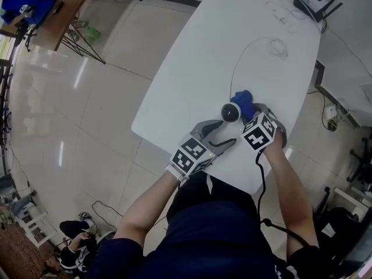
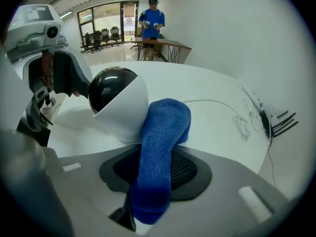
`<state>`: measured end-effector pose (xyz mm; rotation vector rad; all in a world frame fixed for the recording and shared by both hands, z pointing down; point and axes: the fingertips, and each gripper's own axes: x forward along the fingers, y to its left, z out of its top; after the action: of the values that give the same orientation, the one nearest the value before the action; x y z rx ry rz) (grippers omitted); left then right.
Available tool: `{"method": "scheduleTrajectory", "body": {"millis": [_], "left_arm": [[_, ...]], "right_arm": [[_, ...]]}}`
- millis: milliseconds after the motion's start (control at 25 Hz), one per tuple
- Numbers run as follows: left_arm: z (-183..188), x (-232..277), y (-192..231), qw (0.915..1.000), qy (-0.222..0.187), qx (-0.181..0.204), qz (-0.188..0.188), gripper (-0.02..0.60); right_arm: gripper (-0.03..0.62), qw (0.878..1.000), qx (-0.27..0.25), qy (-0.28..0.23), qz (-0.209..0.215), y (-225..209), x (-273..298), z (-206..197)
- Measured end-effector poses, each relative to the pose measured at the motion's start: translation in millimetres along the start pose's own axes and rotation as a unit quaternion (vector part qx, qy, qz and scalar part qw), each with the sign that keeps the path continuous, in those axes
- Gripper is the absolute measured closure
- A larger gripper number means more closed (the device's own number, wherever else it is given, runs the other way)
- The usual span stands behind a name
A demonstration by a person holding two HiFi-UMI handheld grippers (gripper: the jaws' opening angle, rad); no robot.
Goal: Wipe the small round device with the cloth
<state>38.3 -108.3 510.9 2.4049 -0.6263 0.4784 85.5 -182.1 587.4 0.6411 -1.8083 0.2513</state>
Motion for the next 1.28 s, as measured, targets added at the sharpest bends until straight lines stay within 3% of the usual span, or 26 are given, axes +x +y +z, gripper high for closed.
{"method": "scheduleTrajectory", "body": {"millis": [120, 280, 480, 600, 800, 1280], "left_arm": [[4.3, -7.6, -5.2, 0.9999, -0.008, 0.008, 0.002, 0.293], [6.7, -21.2, -12.4, 0.9997, -0.023, 0.01, 0.004, 0.295], [-3.4, -33.7, -26.4, 0.9995, -0.031, 0.0, -0.005, 0.299], [-14.5, -37.6, -33.7, 0.9996, -0.027, -0.003, -0.01, 0.3], [-25.6, -41.6, -39.9, 0.9995, -0.025, -0.013, -0.017, 0.301], [-26.9, -41.1, -40.9, 0.9992, -0.027, -0.025, -0.016, 0.302]], "right_arm": [[0.441, 0.999, 0.014, -0.023, -0.02, -5.9, -16.5, 3.1], [0.439, 0.992, 0.06, -0.103, -0.036, -12.3, -58.3, 16.6], [0.439, 0.984, -0.014, -0.159, -0.077, 0.6, -97.9, 33.4], [0.439, 0.987, -0.032, -0.141, -0.069, 17.4, -97.0, 22.4], [0.439, 0.991, 0.015, -0.125, -0.035, 35.3, -88.1, -1.2], [0.439, 1.0, -0.021, 0.012, -0.009, 57.3, -31.4, -36.8]]}}
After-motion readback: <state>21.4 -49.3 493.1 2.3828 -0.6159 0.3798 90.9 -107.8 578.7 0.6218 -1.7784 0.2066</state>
